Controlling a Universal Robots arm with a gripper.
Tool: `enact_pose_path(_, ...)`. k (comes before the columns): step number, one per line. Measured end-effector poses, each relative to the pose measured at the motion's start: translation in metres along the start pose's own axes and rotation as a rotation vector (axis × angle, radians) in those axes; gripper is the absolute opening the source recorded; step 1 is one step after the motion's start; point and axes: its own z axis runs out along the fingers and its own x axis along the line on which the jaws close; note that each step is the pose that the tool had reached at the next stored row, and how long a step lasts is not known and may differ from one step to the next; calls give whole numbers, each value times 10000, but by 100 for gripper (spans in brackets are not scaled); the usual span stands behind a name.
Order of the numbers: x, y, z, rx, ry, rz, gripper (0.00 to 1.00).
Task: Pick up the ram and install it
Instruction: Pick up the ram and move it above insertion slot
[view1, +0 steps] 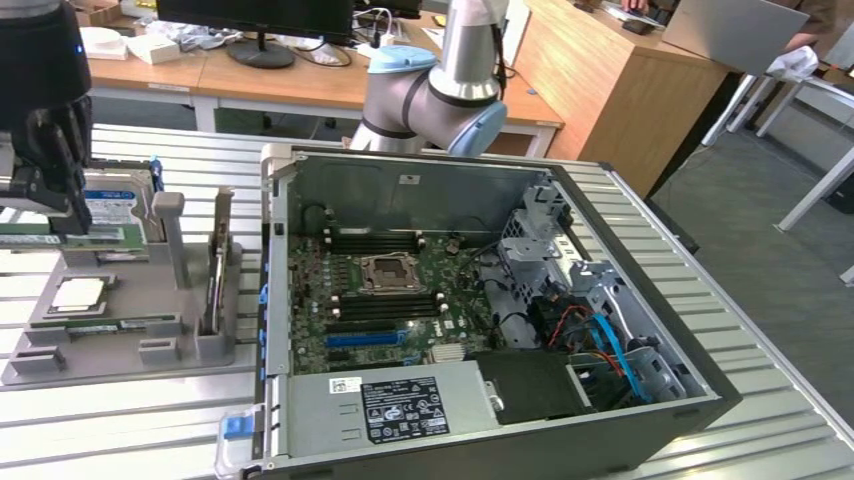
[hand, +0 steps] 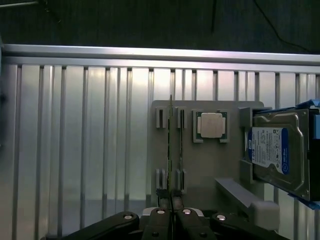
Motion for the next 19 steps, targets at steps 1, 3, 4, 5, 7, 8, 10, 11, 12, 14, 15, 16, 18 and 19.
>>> enact_pose_path(1, -1, 1, -26, 1, 0, 0, 11)
enact_pose_path(3, -2, 3, -75, 0, 0, 0, 11)
enact_pose_path(4, -3, 3, -100, 0, 0, 0, 11)
enact_pose_path(5, -4, 4, -124, -1, 1, 0, 11)
enact_pose_path(7, -5, 5, -168, 1, -1, 0, 11)
enact_pose_path(8, -6, 6, -188, 1, -1, 0, 11)
enact_pose_path(10, -7, 7, -228, 1, 0, 0, 11)
enact_pose_path(11, -7, 8, -247, 0, 0, 0, 11)
enact_pose_path(12, -8, 8, -265, 1, 0, 0, 11)
enact_pose_path(14, -9, 9, -301, 1, 0, 0, 11)
enact_pose_path(15, -10, 10, -318, 1, 0, 0, 11)
enact_pose_path(16, -10, 10, -335, 1, 0, 0, 11)
enact_pose_path(18, -10, 11, -359, 1, -1, 0, 11)
enact_pose_path(19, -11, 12, -362, 1, -1, 0, 11)
